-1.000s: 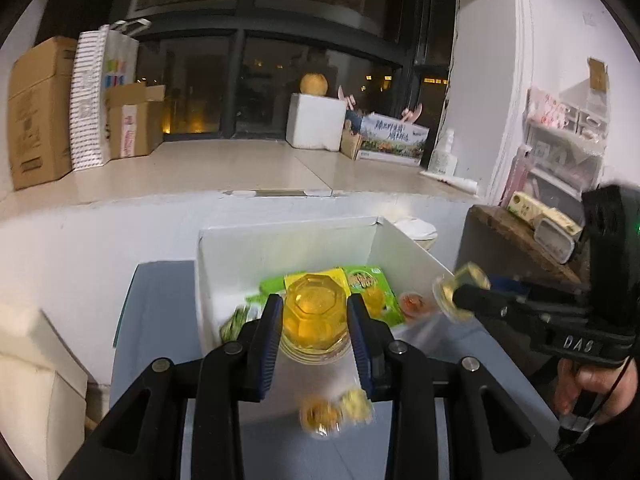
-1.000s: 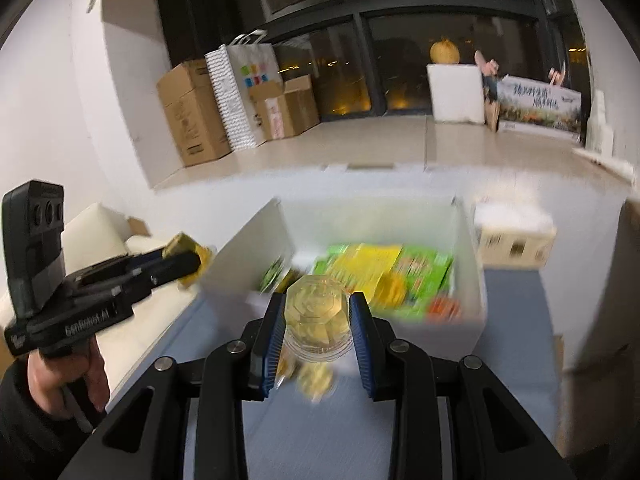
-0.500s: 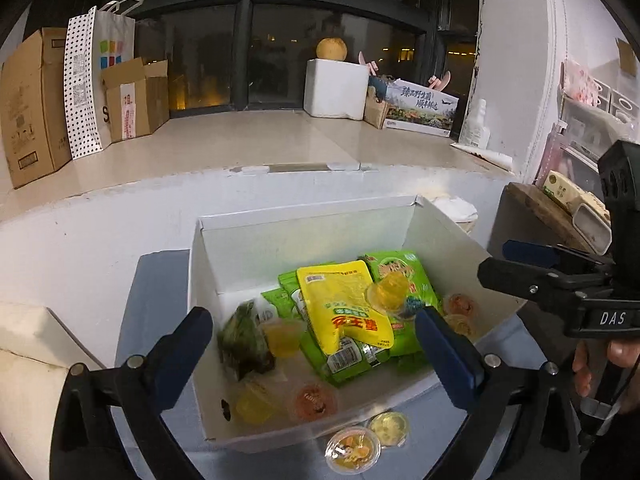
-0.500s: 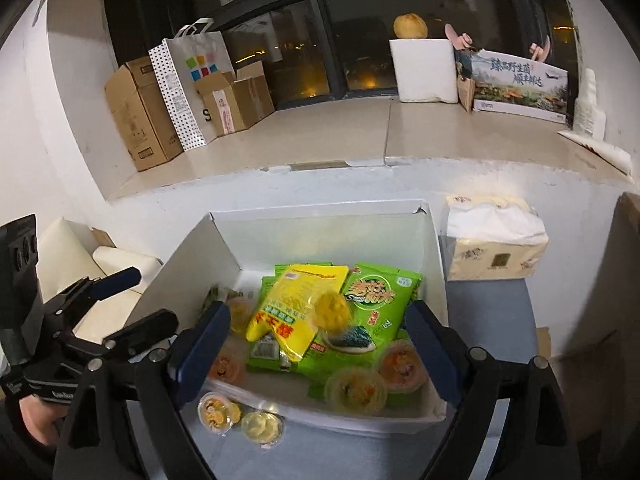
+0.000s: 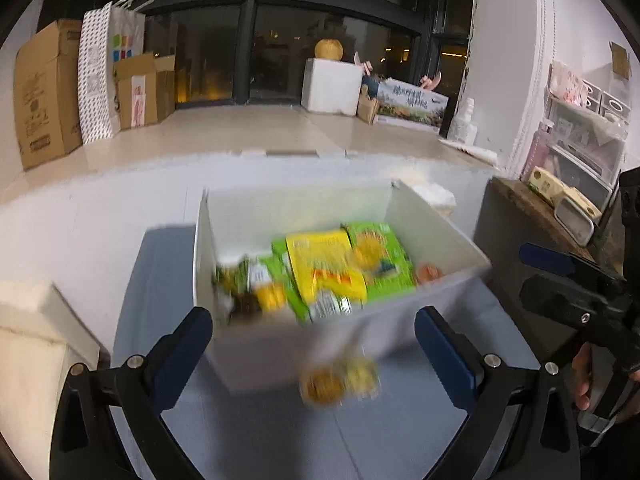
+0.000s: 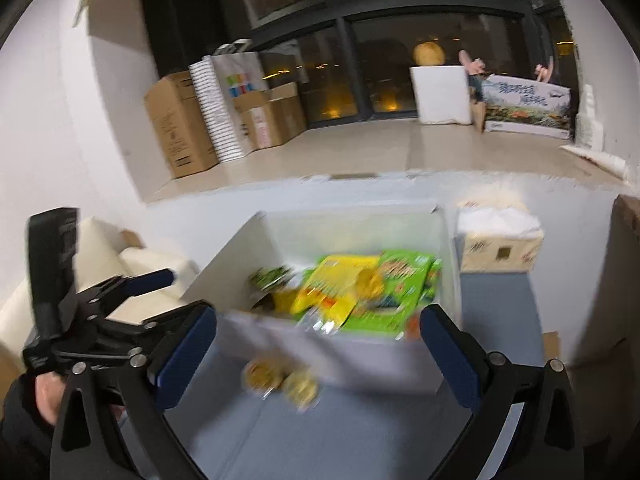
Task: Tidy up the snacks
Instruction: 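Grasp the last clear jelly cup with the right tool while the left tool grasps the cartoon-lid cup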
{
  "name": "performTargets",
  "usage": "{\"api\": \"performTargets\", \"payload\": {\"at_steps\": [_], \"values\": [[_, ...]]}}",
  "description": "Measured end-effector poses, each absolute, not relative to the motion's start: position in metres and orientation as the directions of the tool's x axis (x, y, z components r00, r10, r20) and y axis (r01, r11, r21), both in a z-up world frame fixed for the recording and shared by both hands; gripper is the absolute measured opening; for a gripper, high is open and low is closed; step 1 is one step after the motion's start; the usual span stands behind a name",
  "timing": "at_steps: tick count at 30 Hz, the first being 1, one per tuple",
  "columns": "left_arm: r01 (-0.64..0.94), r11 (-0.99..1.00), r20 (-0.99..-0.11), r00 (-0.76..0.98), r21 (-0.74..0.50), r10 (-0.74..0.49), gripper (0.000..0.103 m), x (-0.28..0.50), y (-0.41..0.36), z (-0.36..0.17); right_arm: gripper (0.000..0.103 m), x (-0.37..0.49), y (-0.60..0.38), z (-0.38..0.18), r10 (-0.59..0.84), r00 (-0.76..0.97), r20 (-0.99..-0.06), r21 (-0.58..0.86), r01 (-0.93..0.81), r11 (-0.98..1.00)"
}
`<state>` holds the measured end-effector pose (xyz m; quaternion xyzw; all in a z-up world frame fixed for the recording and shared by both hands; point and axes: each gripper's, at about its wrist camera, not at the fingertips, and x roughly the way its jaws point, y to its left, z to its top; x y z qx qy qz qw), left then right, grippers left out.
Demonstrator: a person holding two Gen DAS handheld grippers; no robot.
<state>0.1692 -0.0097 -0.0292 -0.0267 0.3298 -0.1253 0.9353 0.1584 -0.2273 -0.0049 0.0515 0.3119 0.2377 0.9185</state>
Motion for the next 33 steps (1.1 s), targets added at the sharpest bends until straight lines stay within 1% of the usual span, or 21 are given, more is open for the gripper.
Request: {"api": "performTargets", "payload": {"at_steps": [5,9,12,17,19,20,22,23,24,26,27,28,29,31,33], "values": [[0.182,0.964,-0.64,0.721,-0.193,-0.265,0.103,0.119,-0.003,-0.056,0.103,0.119,-0.225,-0.037,0.486,0.658,-0.575,0.267,-0.411,0.872],[0.158,0.964,-0.669,0.695,-0.213,-0.262,0.103,0.095,0.002,-0.076,0.103,0.112,-0.215,-0.072,0.463,0.611,-0.641,0.253,-0.402,0.88],[0.143,0.965,-0.676,0.691,-0.222,-0.258,0.103,0.086,0.008,-0.084,0.103,0.122,-0.205,-0.085,0.451,0.592,-0.668,0.245,-0.398,0.884],[0.115,0.964,-0.679,0.69,-0.24,-0.251,0.103,0.085,0.019,-0.091,0.103,0.159,-0.183,-0.107,0.393,0.56,-0.729,0.189,-0.388,0.902],[0.107,0.963,-0.679,0.69,-0.248,-0.252,0.103,0.083,0.024,-0.093,0.103,0.177,-0.175,-0.118,0.341,0.557,-0.757,0.137,-0.375,0.917],[0.105,0.962,-0.681,0.687,-0.252,-0.253,0.103,0.084,0.025,-0.094,0.101,0.187,-0.172,-0.123,0.319,0.552,-0.77,0.119,-0.366,0.923],[0.098,0.962,-0.683,0.686,-0.256,-0.252,0.103,0.083,0.028,-0.096,0.088,0.199,-0.166,-0.129,0.295,0.54,-0.788,0.1,-0.36,0.928],[0.097,0.961,-0.683,0.685,-0.259,-0.253,0.103,0.084,0.028,-0.096,0.084,0.204,-0.163,-0.132,0.282,0.536,-0.796,0.089,-0.357,0.93],[0.096,0.961,-0.685,0.683,-0.259,-0.253,0.103,0.084,0.028,-0.098,0.075,0.208,-0.16,-0.135,0.277,0.531,-0.801,0.085,-0.357,0.93],[0.097,0.961,-0.687,0.68,-0.26,-0.255,0.103,0.085,0.028,-0.099,0.07,0.213,-0.154,-0.136,0.302,0.523,-0.797,0.098,-0.381,0.919],[0.099,0.96,-0.688,0.679,-0.261,-0.257,0.103,0.086,0.028,-0.1,0.057,0.214,-0.151,-0.137,0.305,0.52,-0.798,0.094,-0.392,0.915],[0.1,0.96,-0.69,0.677,-0.26,-0.257,0.103,0.086,0.027,-0.101,0.04,0.214,-0.148,-0.138,0.331,0.505,-0.797,0.113,-0.414,0.903],[0.099,0.961,-0.691,0.676,-0.258,-0.255,0.103,0.086,0.026,-0.102,0.036,0.214,-0.147,-0.139,0.346,0.498,-0.795,0.125,-0.423,0.897],[0.099,0.961,-0.696,0.671,-0.258,-0.256,0.103,0.088,0.026,-0.105,0.036,0.21,-0.146,-0.138,0.335,0.508,-0.793,0.107,-0.426,0.898],[0.096,0.962,-0.703,0.664,-0.257,-0.254,0.103,0.091,0.025,-0.108,0.036,0.206,-0.151,-0.136,0.368,0.499,-0.785,0.14,-0.435,0.889]]}}
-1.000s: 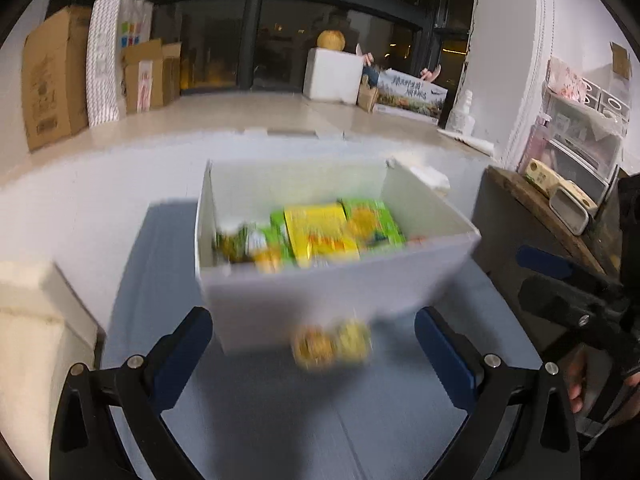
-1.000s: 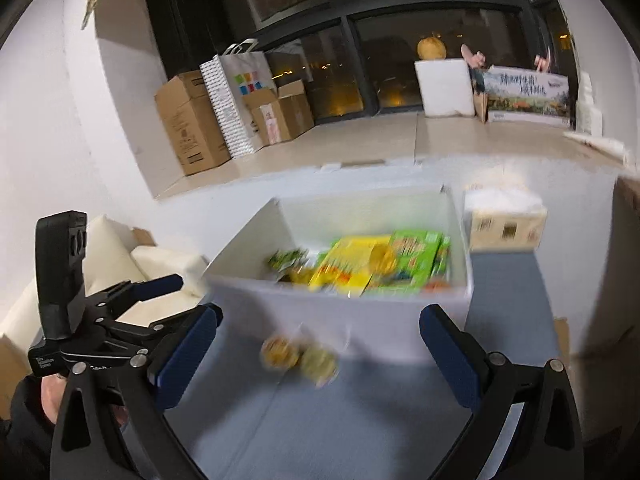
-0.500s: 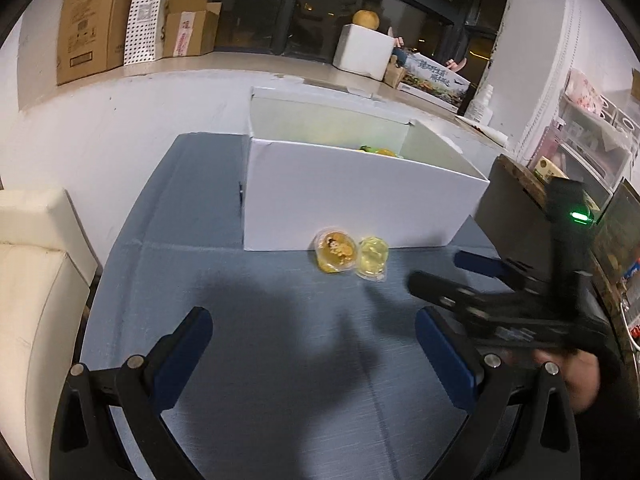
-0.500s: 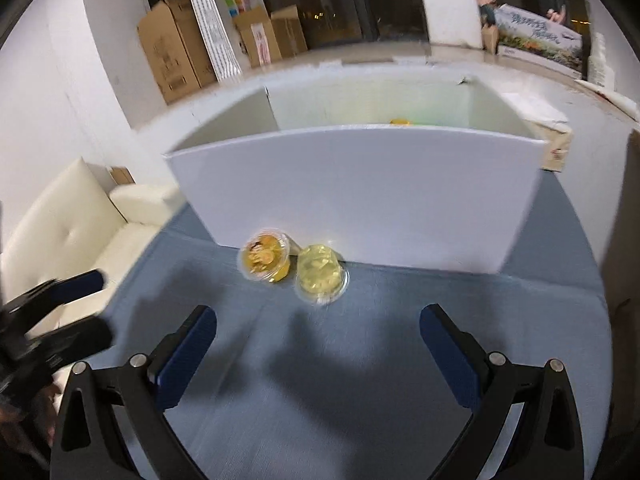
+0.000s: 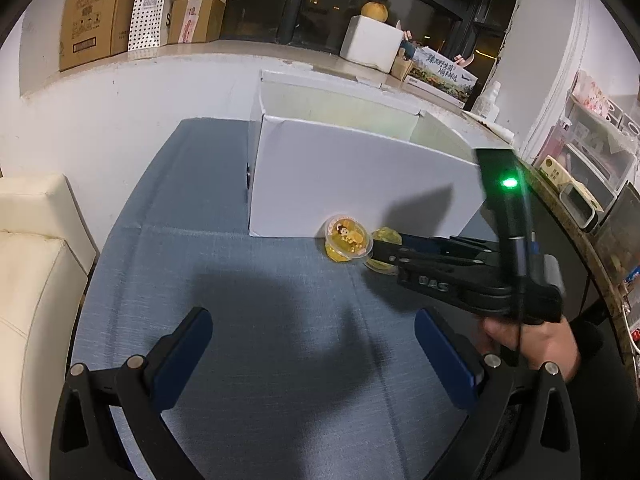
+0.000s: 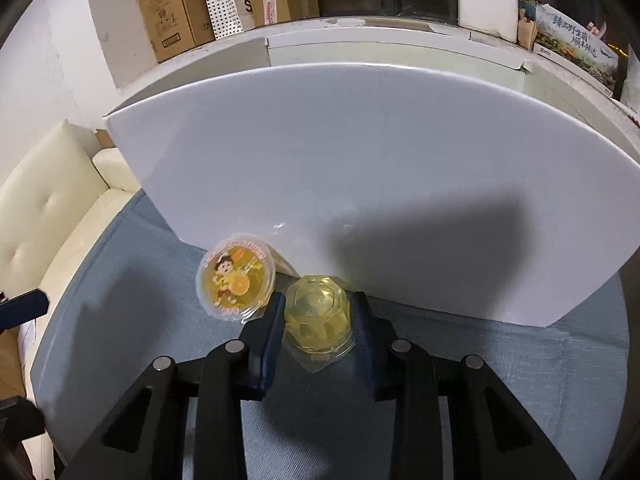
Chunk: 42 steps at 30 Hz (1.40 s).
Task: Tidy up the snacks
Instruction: 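Grasp the last clear jelly cup with the right tool while the left tool grasps the cartoon-lid cup, then lower both last jelly cups into the white box and open both tools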
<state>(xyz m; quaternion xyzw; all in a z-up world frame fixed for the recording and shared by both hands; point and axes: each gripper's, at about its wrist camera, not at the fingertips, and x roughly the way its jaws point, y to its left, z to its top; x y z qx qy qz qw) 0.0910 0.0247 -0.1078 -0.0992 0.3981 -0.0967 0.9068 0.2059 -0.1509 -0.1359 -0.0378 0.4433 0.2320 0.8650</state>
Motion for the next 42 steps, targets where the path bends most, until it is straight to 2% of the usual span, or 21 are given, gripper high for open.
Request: {"api": "performTargets", "payload": {"at_steps": [10,16,17,19,20,28,36,42], "values": [[0.137,0.965,-0.737,0.624,-0.225,-0.261,0.103,0.148,-0.011,-0.12,0.036,0.135,-0.21,-0.082,0.439,0.594,-0.674,0.22,-0.406,0.887],[0.077,0.975,-0.769,0.603,-0.207,-0.211,0.103,0.19,-0.035,-0.142,0.036,0.098,-0.235,-0.069,0.421,0.646,-0.636,0.233,-0.36,0.903],[0.072,0.977,-0.77,0.605,-0.2,-0.203,0.099,0.192,-0.037,-0.144,0.036,0.096,-0.238,-0.069,0.424,0.646,-0.635,0.237,-0.36,0.902],[0.076,0.98,-0.765,0.615,-0.184,-0.192,0.073,0.197,-0.039,-0.147,0.036,0.097,-0.24,-0.072,0.421,0.646,-0.636,0.236,-0.356,0.904],[0.081,0.981,-0.772,0.606,-0.178,-0.191,0.049,0.2,-0.04,-0.15,0.036,0.098,-0.239,-0.073,0.417,0.645,-0.641,0.233,-0.355,0.906],[0.151,0.957,-0.705,0.65,-0.247,-0.284,0.048,0.165,-0.025,-0.134,0.036,0.092,-0.239,-0.073,0.427,0.649,-0.63,0.232,-0.367,0.901],[0.215,0.934,-0.564,0.751,-0.286,-0.345,0.048,0.103,0.008,-0.059,0.036,0.104,-0.234,-0.046,0.434,0.68,-0.591,0.209,-0.391,0.897],[0.236,0.936,-0.495,0.8,-0.262,-0.341,0.048,0.123,0.014,-0.01,0.036,0.139,-0.23,-0.011,0.441,0.709,-0.55,0.203,-0.399,0.894]]}}
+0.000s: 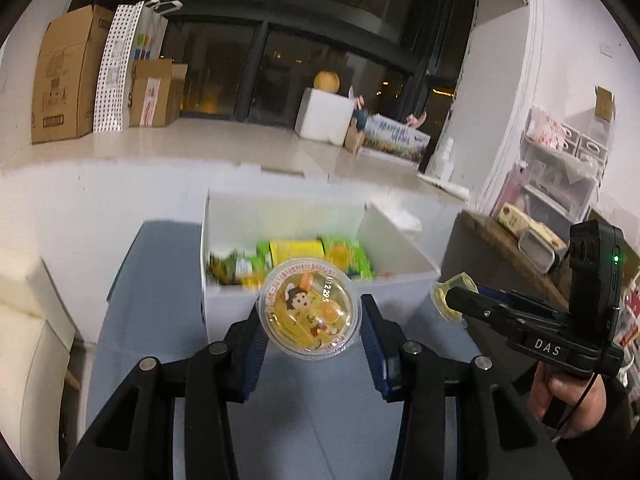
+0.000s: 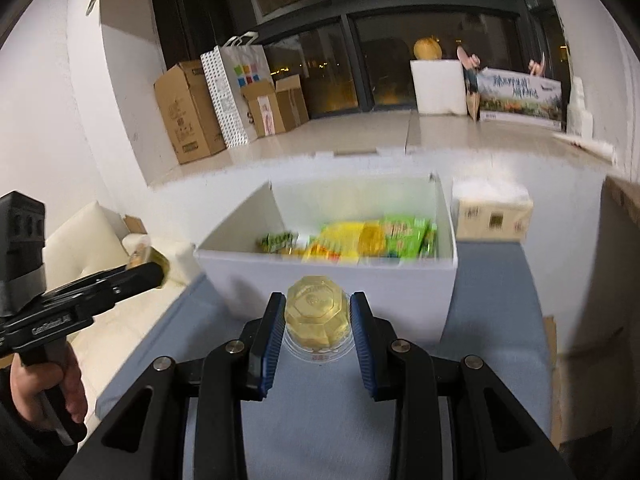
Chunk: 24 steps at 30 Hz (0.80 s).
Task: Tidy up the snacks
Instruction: 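Lower both last jelly cups into the white box and open both tools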
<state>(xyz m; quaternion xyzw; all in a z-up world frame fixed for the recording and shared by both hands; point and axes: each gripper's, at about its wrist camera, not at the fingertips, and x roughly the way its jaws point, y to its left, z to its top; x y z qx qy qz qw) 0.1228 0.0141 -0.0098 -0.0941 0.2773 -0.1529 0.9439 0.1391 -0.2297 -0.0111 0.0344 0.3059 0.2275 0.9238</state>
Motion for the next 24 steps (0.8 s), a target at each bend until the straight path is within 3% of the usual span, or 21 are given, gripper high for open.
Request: {"api": "performTargets", "payload": {"at_steps": [7,10,11,12,13,14,20,24], "values": [[0.235,0.944,-0.54,0.776,-0.23,-0.325,0.05,0.212,-0.005,-0.003,0.036,0.212,-0.218,0.003,0.403,0.704,-0.585,0.168,-0.38,0.909],[0.189,0.962,-0.6,0.753,-0.195,-0.27,0.067,0.247,-0.009,-0.02,0.037,0.241,-0.216,-0.007,0.401,0.671,-0.624,0.179,-0.376,0.909],[0.174,0.965,-0.617,0.743,-0.196,-0.26,0.084,0.253,-0.009,-0.025,0.041,0.249,-0.215,-0.011,0.385,0.666,-0.639,0.172,-0.364,0.915],[0.165,0.966,-0.623,0.74,-0.197,-0.254,0.096,0.255,-0.008,-0.028,0.066,0.255,-0.215,-0.014,0.354,0.67,-0.653,0.154,-0.34,0.928],[0.161,0.968,-0.627,0.738,-0.193,-0.248,0.101,0.256,-0.007,-0.031,0.088,0.257,-0.216,-0.016,0.339,0.672,-0.658,0.148,-0.326,0.934],[0.164,0.968,-0.632,0.734,-0.191,-0.249,0.103,0.255,-0.008,-0.032,0.091,0.257,-0.219,-0.017,0.344,0.679,-0.649,0.162,-0.318,0.934],[0.163,0.971,-0.637,0.733,-0.174,-0.238,0.103,0.239,-0.007,-0.032,0.091,0.246,-0.227,-0.018,0.339,0.692,-0.637,0.182,-0.293,0.939],[0.177,0.973,-0.604,0.763,-0.146,-0.229,0.103,0.227,-0.01,-0.019,0.092,0.238,-0.222,-0.007,0.296,0.729,-0.617,0.123,-0.282,0.951]]}}
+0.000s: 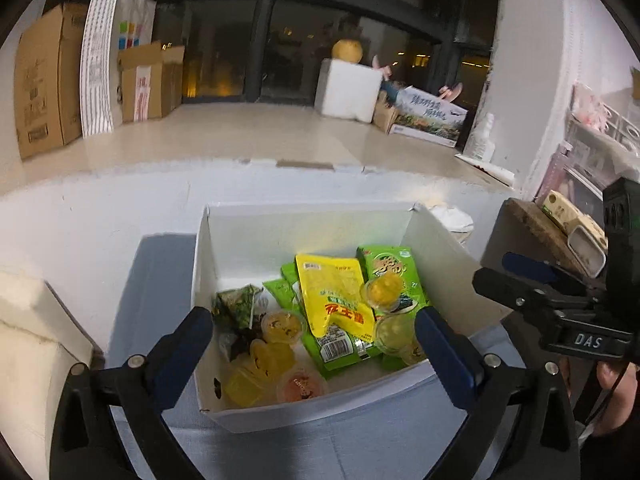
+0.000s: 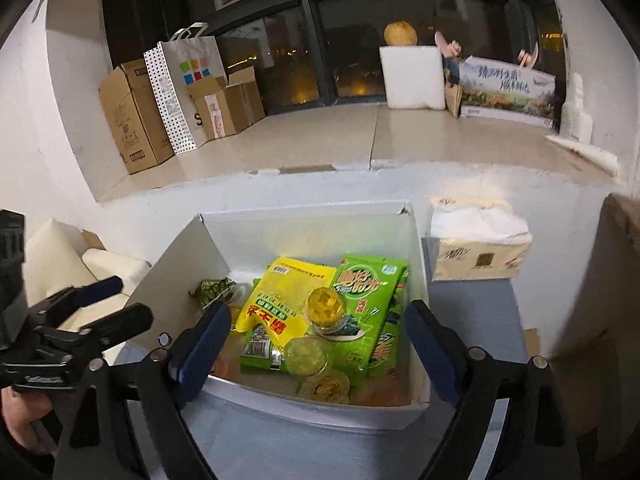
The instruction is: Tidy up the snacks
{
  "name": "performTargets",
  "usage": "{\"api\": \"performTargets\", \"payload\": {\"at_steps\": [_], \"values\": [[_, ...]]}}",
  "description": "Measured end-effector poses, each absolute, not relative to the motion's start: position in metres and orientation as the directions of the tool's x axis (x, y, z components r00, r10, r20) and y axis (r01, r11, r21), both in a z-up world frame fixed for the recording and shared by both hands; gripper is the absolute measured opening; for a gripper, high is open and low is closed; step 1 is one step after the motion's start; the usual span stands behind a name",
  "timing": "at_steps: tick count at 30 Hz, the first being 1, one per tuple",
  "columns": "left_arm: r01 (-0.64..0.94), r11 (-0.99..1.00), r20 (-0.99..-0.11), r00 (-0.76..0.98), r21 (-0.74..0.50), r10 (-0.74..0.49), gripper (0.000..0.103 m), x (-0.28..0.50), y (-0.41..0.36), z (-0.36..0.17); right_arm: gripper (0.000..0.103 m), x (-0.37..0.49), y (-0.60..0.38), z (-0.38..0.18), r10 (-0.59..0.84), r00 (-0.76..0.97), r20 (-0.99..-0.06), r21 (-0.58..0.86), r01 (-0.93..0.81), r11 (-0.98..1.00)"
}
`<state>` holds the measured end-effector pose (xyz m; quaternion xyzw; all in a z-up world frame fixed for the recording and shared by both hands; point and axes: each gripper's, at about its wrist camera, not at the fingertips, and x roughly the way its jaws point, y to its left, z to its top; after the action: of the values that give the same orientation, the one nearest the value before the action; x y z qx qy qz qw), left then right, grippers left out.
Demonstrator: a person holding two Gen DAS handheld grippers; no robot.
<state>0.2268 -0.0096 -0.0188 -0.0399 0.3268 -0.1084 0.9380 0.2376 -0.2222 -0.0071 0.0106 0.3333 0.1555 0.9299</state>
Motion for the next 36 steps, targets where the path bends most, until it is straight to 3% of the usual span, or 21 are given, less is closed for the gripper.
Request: {"api": "performTargets", "payload": {"at_steps": [3,7,11,19,24,36], "values": [[0.112,0.992,-0.577,0.808,-0.053,-0.122,0.103,0.211,-0.013,-0.006,0.092,0.224,-0.215,0.006,0.247,0.774,-0.583,0.044,-0.274,0.961],[-0.041,0.993,-0.462,0.882,0.11,0.088,0.103,0.176,-0.022,0.01,0.092,0.203,-0.21,0.019,0.202,0.808,-0.554,-0.02,-0.255,0.967],[0.059,0.998,-0.497,0.867,0.021,-0.041,0.103,0.147,-0.022,0.016,0.092,0.181,-0.211,0.024,0.278,0.774,-0.568,0.037,-0.314,0.949],[0.055,0.995,-0.552,0.828,-0.088,-0.095,0.103,0.08,-0.023,0.023,0.092,0.099,-0.219,0.034,0.341,0.77,-0.54,0.084,-0.354,0.931],[0.046,0.993,-0.611,0.785,-0.109,-0.103,0.103,0.043,-0.03,0.013,0.093,0.049,-0.226,0.025,0.36,0.763,-0.536,0.147,-0.335,0.93],[0.078,0.99,-0.622,0.772,-0.114,-0.132,0.103,0.022,-0.034,0.009,0.096,0.036,-0.226,0.02,0.353,0.747,-0.564,0.136,-0.337,0.932]]}}
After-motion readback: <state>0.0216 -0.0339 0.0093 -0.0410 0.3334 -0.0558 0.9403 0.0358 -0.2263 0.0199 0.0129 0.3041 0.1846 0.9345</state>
